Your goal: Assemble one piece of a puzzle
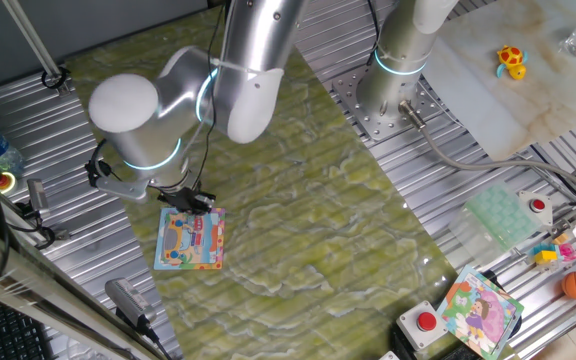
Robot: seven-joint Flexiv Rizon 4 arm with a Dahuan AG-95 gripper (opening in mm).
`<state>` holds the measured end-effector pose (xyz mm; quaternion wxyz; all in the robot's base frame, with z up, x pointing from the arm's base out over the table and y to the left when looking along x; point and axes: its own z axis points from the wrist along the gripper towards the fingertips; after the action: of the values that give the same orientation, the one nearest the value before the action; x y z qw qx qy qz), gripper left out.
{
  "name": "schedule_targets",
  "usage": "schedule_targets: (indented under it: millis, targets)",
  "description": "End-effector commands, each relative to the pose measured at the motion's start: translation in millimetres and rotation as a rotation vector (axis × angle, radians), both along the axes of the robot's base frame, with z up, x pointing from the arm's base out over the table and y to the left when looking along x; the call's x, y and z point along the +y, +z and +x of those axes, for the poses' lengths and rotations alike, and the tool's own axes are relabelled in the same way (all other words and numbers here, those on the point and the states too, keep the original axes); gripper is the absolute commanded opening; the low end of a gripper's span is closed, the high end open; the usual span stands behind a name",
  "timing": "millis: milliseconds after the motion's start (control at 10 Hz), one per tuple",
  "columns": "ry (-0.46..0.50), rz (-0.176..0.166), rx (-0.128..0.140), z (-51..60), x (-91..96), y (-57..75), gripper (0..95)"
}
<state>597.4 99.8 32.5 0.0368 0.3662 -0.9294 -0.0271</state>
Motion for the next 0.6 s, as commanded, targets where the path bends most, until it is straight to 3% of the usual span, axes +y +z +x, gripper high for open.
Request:
schedule_targets:
  millis: [100,400,600]
  targets:
    - [-0.015,-0.011,-0.022,5.8,1.9,-5.6,0.0]
    - [-0.005,-0.022,-0.022,6.8,2.5,-12.9,0.0]
    - [-0.006,-0.019,-0.036,7.6,2.2,-24.0,0.0]
